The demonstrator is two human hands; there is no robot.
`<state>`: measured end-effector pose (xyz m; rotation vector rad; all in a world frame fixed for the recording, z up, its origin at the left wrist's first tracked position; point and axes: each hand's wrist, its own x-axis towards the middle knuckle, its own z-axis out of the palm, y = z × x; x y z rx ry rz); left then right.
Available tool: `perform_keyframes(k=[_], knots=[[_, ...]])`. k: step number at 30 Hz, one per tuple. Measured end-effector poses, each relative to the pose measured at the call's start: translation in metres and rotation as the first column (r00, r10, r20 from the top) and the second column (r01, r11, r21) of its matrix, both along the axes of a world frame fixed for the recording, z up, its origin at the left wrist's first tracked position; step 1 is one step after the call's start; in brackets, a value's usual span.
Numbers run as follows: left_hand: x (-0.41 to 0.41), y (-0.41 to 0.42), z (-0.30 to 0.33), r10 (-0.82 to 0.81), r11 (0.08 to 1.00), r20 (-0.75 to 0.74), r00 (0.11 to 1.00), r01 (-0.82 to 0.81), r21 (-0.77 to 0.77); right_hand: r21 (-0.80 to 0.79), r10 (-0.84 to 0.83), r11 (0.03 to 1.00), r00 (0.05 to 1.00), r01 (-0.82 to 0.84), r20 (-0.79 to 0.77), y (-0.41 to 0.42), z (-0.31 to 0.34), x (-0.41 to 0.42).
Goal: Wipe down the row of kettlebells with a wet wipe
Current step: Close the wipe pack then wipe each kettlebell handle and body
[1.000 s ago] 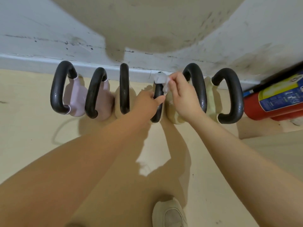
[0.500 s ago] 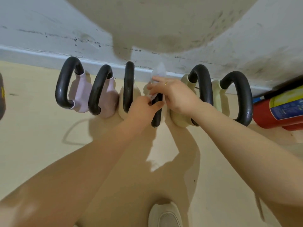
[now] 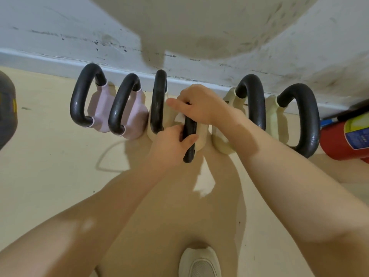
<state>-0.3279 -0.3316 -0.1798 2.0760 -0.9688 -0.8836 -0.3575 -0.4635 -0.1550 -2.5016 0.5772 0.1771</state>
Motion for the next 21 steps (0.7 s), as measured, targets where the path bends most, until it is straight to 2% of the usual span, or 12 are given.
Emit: perform_keyframes(k=[2,4,7,10,12,15,18,19,21], knots=[[0.001,0.001,0.0,-0.005,1.0,0.002,1.0,0.005,0.012,0.048,0.011,0.999,0.998,-0.014,0.066,0.008,-0.003,-0.001],[0.0,0.002,-0.001,-0.002,1.0,0.013,1.0,0.002,0.024,0.135,-0.1,0.987,0.988,0.084,0.12,0.01,-0.003,-0.003],[0.001,0.001,0.0,-0.003,1.0,0.029,1.0,0.002,0.024,0.161,-0.266,0.956,0.955,0.244,0.134,0.01,-0.003,0.003],[0.002,0.001,0.0,-0.011,1.0,0.028,1.0,0.011,0.021,0.321,-0.367,0.895,0.92,0.308,0.14,0.015,0.0,-0.003],[0.001,0.0,-0.001,-0.013,1.0,0.034,0.999,0.013,0.012,0.511,-0.534,0.759,0.835,0.403,0.134,0.015,0.0,-0.012],[-0.003,-0.005,0.0,-0.014,1.0,0.061,0.998,0.014,0.0,0.687,-0.753,0.457,0.657,0.566,-0.04,0.012,0.001,-0.021],[-0.007,-0.013,0.0,-0.019,1.0,0.064,0.998,0.019,-0.009,0.876,-0.838,0.132,0.524,0.464,-0.152,0.014,0.011,-0.029],[-0.007,-0.015,0.0,-0.025,1.0,0.066,0.998,0.026,-0.011,0.891,-0.843,0.087,0.509,0.446,-0.173,0.015,0.013,-0.032],[-0.007,-0.017,0.0,-0.036,0.999,0.057,0.998,0.037,-0.004,0.855,-0.848,0.079,0.486,0.512,-0.212,0.016,0.017,-0.034]])
